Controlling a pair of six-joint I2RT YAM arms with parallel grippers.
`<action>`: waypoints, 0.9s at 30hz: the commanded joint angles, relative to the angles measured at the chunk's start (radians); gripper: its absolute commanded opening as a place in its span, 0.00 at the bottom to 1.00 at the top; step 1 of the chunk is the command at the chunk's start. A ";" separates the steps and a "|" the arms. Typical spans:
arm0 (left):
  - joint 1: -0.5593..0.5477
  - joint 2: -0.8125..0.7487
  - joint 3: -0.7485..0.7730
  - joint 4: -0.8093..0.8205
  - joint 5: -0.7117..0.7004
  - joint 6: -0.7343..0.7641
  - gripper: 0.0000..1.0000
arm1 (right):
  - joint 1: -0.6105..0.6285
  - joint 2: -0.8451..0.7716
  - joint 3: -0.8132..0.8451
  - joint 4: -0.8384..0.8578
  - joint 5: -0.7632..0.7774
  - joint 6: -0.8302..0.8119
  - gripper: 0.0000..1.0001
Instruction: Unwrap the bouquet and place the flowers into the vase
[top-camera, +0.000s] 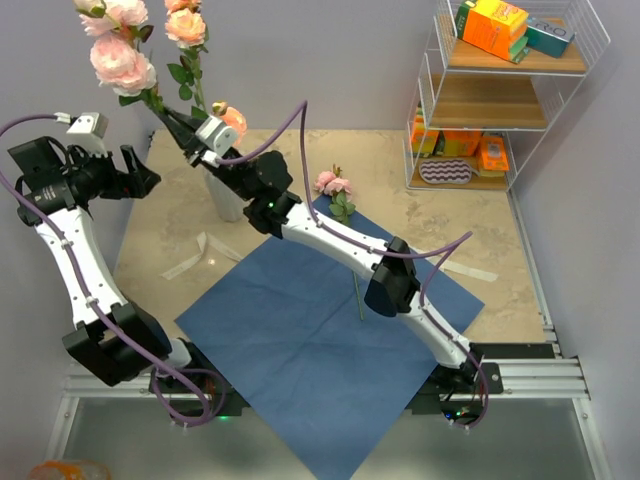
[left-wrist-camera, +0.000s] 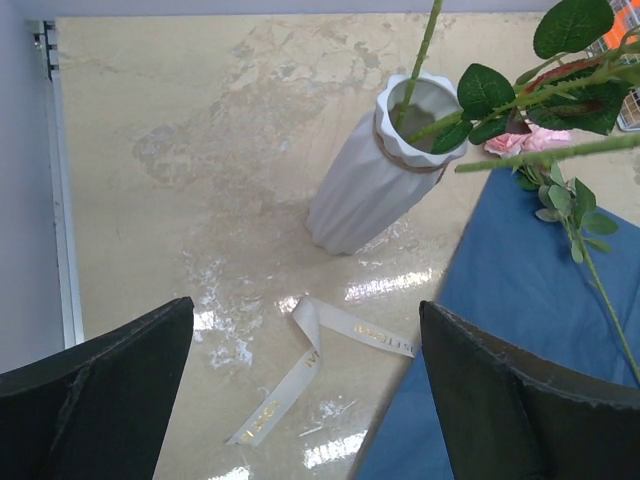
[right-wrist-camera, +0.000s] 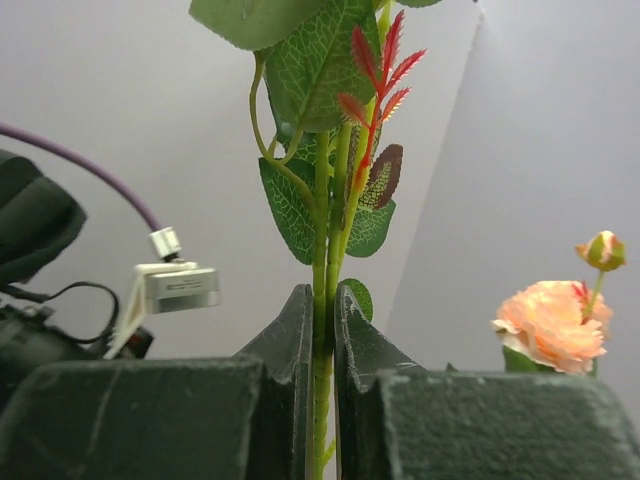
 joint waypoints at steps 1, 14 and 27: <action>0.015 0.026 0.045 -0.020 0.061 0.023 0.99 | -0.024 0.012 0.086 0.140 0.050 -0.039 0.00; 0.024 0.041 0.058 -0.039 0.090 0.052 0.99 | -0.048 0.023 -0.026 0.191 0.081 0.011 0.00; 0.185 0.095 0.098 -0.071 0.182 0.061 0.99 | -0.048 0.064 -0.092 0.165 0.155 0.048 0.00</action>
